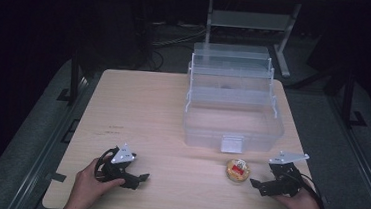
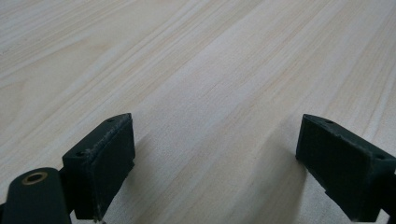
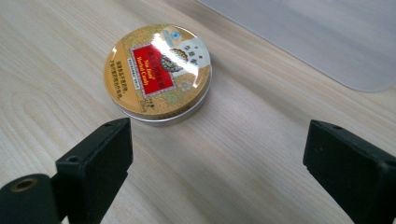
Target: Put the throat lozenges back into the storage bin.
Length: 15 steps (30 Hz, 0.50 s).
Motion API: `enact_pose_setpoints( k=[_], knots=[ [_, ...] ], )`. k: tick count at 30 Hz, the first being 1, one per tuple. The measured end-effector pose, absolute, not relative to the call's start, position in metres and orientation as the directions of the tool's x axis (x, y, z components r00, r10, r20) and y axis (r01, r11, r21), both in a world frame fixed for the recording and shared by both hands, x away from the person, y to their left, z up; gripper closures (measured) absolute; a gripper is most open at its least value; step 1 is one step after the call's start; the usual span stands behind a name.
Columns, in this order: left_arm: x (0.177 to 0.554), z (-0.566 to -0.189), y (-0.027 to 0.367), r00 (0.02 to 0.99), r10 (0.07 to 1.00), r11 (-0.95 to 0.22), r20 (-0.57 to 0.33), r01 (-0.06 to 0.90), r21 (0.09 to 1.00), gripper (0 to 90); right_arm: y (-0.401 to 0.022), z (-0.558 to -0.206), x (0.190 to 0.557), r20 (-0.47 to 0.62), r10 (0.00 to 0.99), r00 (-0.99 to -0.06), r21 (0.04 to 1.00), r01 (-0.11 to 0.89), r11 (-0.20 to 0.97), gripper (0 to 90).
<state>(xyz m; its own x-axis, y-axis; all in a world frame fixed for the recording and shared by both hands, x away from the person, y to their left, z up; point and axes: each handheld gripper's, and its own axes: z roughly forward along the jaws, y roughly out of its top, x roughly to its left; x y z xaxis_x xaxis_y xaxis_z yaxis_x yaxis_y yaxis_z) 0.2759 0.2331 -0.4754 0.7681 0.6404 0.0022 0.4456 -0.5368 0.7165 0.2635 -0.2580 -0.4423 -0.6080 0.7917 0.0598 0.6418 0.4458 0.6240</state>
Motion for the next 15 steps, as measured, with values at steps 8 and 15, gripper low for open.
enact_pose_setpoints(
  k=[8,15],
  knots=[
    [0.276,-0.475,0.233,0.768,0.641,-0.537,0.002,0.446,0.716,10.9,-0.246,-0.44,0.27,0.055,0.769,-0.637,0.611,0.63,0.479,7.8],
    [0.276,-0.475,0.233,0.768,0.641,-0.536,0.002,0.446,0.717,10.9,-0.241,-0.44,0.276,0.059,0.751,-0.658,0.607,0.621,0.496,7.8]
  ],
)
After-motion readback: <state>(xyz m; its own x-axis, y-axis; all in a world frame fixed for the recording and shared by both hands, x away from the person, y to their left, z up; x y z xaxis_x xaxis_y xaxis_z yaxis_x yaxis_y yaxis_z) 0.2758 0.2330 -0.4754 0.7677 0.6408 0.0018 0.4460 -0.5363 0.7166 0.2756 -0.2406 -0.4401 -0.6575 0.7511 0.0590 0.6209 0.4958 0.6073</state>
